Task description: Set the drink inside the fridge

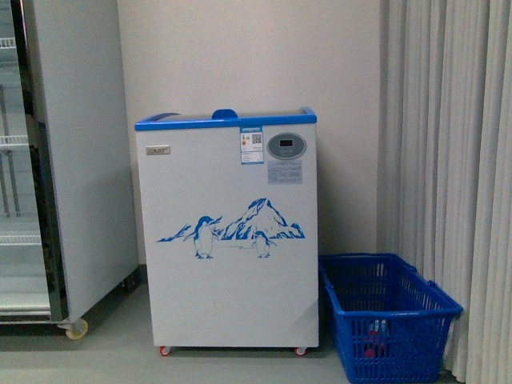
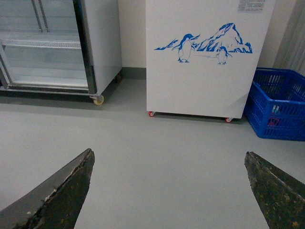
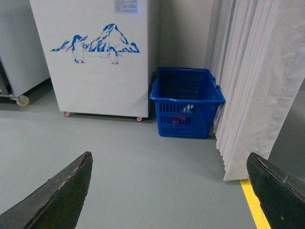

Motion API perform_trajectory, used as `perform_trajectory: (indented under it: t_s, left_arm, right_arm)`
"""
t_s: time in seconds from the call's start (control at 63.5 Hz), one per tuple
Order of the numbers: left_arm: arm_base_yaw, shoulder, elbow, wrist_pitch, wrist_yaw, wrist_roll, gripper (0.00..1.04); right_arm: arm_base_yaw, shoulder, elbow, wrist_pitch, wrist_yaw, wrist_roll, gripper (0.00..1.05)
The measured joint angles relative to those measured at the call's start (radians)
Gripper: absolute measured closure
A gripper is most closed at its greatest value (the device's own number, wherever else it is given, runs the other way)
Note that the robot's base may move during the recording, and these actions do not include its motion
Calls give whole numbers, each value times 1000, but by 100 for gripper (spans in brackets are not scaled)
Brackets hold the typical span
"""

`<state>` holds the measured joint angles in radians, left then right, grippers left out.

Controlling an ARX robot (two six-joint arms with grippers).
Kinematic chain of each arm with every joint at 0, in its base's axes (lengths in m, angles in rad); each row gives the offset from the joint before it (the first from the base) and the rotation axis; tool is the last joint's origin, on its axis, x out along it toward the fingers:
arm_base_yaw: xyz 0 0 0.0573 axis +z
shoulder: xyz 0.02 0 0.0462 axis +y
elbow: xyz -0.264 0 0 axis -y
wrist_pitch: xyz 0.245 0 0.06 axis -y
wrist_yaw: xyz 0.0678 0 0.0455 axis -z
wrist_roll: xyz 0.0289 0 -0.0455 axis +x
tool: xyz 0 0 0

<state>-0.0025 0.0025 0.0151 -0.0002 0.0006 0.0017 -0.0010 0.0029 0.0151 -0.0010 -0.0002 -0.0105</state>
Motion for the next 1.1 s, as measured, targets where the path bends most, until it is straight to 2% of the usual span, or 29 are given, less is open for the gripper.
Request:
perform_trajectory:
  t_s: [1.102]
  left_arm:
    - [0, 0, 0, 0, 0, 0, 8]
  right_arm:
    - [0, 0, 0, 0, 0, 0, 8]
